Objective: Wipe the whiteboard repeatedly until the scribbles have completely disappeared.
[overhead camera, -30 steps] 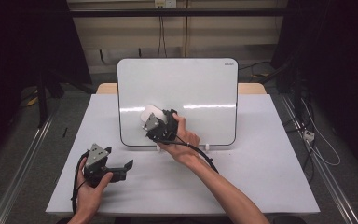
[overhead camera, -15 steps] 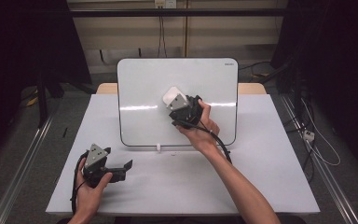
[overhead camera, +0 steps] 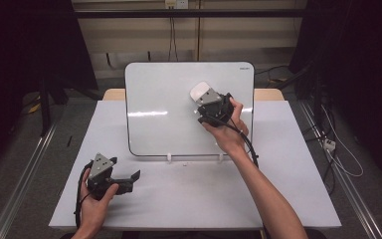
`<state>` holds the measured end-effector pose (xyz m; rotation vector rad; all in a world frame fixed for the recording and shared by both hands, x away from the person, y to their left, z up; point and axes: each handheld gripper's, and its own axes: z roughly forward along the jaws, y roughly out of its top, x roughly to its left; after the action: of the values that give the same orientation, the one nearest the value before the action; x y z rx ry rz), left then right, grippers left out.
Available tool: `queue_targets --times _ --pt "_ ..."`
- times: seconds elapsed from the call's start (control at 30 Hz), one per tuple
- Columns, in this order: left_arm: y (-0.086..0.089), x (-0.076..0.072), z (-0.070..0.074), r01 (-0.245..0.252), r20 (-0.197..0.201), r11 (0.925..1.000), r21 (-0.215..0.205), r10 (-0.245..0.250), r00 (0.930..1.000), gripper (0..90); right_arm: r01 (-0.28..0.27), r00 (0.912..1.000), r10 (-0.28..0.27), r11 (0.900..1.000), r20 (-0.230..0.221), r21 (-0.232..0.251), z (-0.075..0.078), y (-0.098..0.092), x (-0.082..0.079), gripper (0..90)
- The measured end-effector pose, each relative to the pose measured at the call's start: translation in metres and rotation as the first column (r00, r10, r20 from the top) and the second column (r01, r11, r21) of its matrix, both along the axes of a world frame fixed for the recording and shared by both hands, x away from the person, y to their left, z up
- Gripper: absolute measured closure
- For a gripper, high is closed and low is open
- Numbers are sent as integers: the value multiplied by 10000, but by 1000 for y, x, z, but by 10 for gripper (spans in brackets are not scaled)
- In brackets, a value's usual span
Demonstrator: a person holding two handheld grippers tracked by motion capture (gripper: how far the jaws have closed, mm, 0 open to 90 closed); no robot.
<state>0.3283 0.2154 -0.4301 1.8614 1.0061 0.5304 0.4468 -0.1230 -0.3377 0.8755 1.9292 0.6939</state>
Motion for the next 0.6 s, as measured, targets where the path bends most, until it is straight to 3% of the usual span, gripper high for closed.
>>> queue_targets --times 0.1,0.17,0.6 --pt "0 0 0 3 2 10000 29 -3 10000 48 29 10000 -29 10000 61 -37 0 1 -1 319" --pt "-1 0 0 7 -9 10000 38 -7 10000 48 -34 10000 35 9996 -16 288 0 -1 -2 319" --pt "0 -1 -2 -17 -78 10000 9 17 10000 48 -309 9995 315 9960 -58 843 0 -7 -6 319"
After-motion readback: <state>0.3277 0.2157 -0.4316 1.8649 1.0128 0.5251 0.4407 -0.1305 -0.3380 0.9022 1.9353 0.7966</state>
